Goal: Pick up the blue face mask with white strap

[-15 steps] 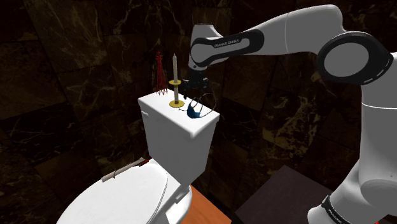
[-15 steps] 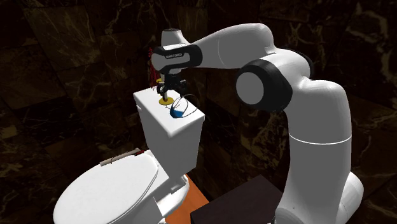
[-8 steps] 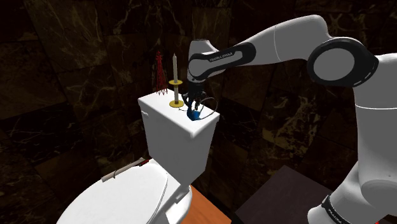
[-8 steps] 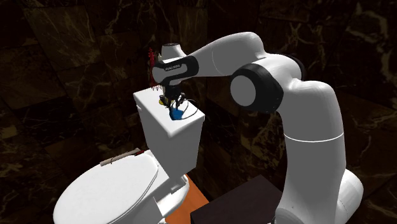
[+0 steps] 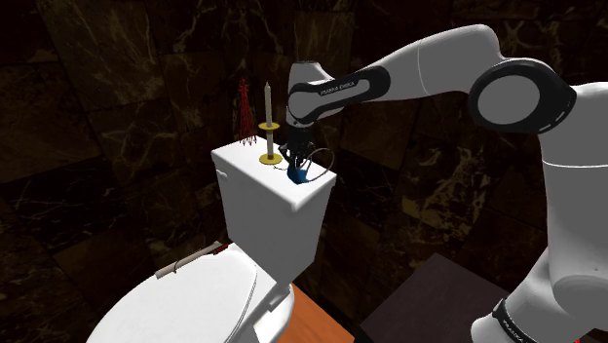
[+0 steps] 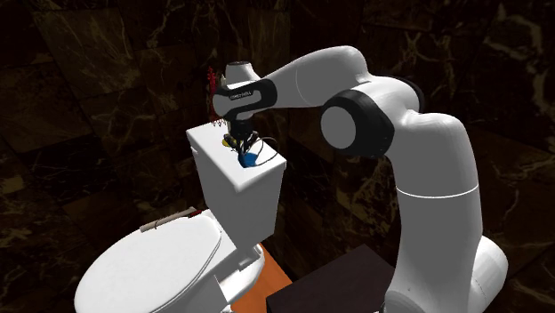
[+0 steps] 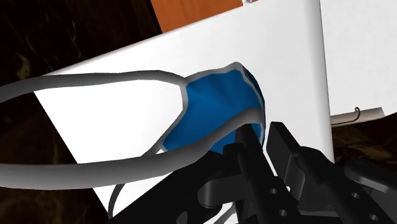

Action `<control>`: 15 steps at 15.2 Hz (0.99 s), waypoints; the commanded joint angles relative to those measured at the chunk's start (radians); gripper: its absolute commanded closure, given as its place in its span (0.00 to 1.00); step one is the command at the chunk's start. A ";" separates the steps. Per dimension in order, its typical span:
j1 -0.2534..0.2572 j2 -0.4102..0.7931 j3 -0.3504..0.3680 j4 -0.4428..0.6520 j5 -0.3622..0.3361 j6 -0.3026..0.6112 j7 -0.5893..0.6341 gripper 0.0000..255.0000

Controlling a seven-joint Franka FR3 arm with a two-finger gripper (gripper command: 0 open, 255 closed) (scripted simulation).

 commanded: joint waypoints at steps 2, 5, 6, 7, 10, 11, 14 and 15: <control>-0.001 -0.002 0.000 0.020 0.001 -0.025 -0.002 1.00; -0.001 -0.013 0.000 0.045 0.002 -0.060 -0.002 1.00; -0.001 -0.016 0.001 0.053 0.002 -0.071 -0.002 1.00; -0.001 -0.019 0.001 0.062 0.003 -0.083 -0.002 1.00; -0.001 -0.027 0.001 0.091 0.003 -0.119 -0.001 1.00; -0.001 -0.029 0.002 0.101 0.004 -0.132 -0.001 1.00; 0.000 -0.034 0.002 0.133 0.004 -0.169 -0.001 1.00; 0.000 -0.035 0.002 0.145 0.004 -0.182 -0.001 1.00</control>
